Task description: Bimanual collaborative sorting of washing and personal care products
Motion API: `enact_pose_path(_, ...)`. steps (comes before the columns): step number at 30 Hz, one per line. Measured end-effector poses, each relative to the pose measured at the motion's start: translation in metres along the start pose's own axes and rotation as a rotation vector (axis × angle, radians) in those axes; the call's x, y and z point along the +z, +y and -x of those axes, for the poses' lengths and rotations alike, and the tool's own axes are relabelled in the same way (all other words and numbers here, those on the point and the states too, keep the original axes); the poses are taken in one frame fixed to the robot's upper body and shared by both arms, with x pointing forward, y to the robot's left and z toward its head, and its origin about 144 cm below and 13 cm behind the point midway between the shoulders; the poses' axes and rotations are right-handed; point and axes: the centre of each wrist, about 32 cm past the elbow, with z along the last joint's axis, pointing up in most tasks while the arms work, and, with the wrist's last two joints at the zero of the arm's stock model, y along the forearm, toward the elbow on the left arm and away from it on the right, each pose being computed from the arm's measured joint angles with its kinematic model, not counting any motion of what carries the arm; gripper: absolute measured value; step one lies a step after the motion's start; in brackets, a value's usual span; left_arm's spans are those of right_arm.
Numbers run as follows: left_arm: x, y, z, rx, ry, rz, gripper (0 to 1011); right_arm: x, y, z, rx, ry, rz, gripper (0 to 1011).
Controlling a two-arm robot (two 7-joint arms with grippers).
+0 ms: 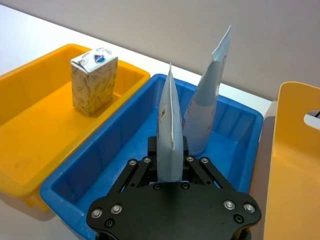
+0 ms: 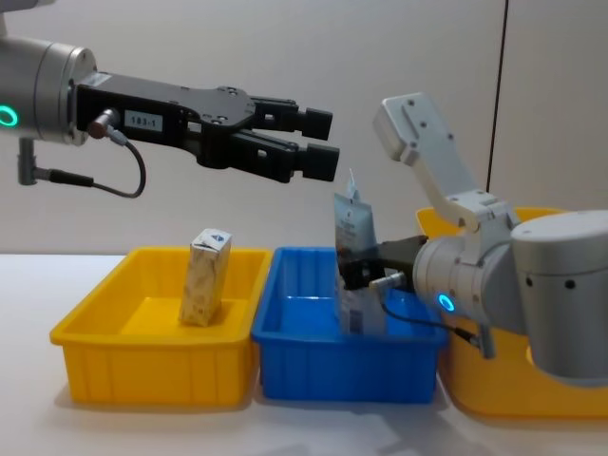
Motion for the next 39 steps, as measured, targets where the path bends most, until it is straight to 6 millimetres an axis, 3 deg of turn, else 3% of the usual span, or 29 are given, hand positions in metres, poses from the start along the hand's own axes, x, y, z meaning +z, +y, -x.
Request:
enact_pose_path(17, 0.000, 0.000, 0.000, 0.000, 0.000, 0.000, 1001, 0.018, -0.015, -0.006, -0.003, 0.030, -0.054, 180)
enact_pose_path(39, 0.000, 0.000, 0.000, 0.000, 0.000, 0.000, 1001, 0.067, -0.071, -0.039, -0.063, 0.134, -0.212, 180)
